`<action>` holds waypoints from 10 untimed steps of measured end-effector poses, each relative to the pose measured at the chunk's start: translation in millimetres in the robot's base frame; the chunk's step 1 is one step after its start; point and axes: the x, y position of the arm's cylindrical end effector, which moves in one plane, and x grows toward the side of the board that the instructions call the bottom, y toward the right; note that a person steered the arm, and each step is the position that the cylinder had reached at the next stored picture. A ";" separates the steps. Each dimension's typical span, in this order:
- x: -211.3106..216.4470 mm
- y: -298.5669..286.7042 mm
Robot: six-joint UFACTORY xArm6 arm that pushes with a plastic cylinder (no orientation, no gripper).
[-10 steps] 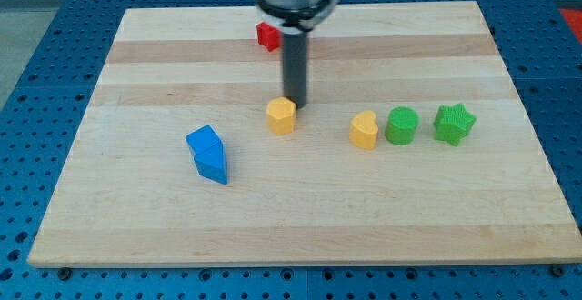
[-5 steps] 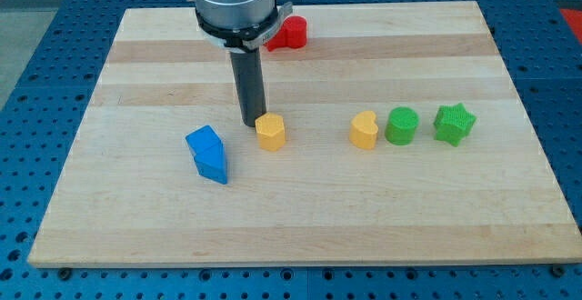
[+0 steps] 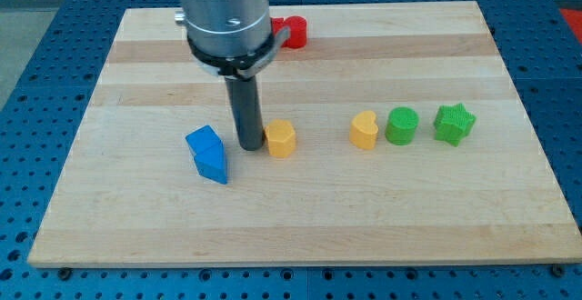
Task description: Slide the yellow hexagon to the left of yellow heart
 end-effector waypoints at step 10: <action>33.5 54.1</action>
